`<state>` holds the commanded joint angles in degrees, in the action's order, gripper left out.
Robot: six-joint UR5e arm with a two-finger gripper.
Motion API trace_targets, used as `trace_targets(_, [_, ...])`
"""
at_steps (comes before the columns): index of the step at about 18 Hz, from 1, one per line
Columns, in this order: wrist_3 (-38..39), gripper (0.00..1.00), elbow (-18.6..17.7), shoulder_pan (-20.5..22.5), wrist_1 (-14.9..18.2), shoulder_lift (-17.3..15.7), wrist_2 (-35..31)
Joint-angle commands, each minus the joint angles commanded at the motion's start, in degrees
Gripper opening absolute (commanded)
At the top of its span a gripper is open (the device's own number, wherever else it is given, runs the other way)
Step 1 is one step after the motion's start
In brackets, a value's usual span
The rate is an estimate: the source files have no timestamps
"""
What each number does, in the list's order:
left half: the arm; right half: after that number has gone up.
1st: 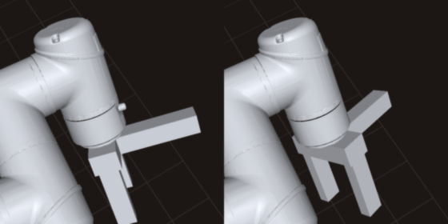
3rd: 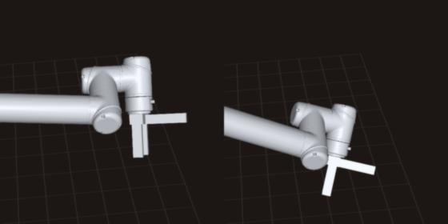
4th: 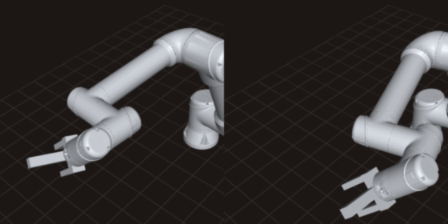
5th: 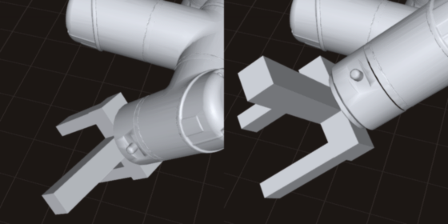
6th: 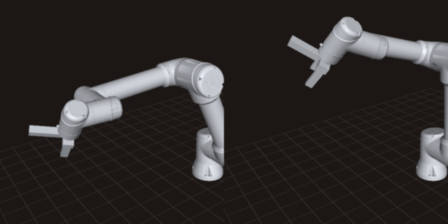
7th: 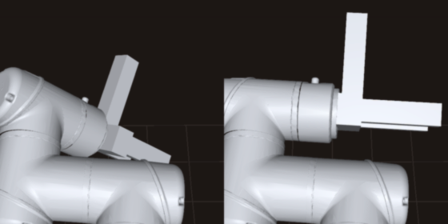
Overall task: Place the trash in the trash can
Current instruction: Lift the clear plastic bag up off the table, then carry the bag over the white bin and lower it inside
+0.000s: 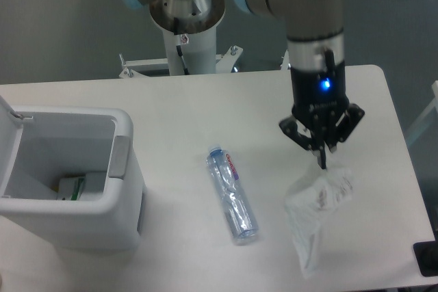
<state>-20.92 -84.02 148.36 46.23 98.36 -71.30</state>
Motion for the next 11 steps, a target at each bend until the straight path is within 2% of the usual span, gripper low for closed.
trace_targets(4, [-0.70, 0.02, -0.44, -1.93, 0.09, -4.22, 4.23])
trace_targets(11, [-3.59, 0.02, -2.46, -9.31, 0.09, -8.79, 4.50])
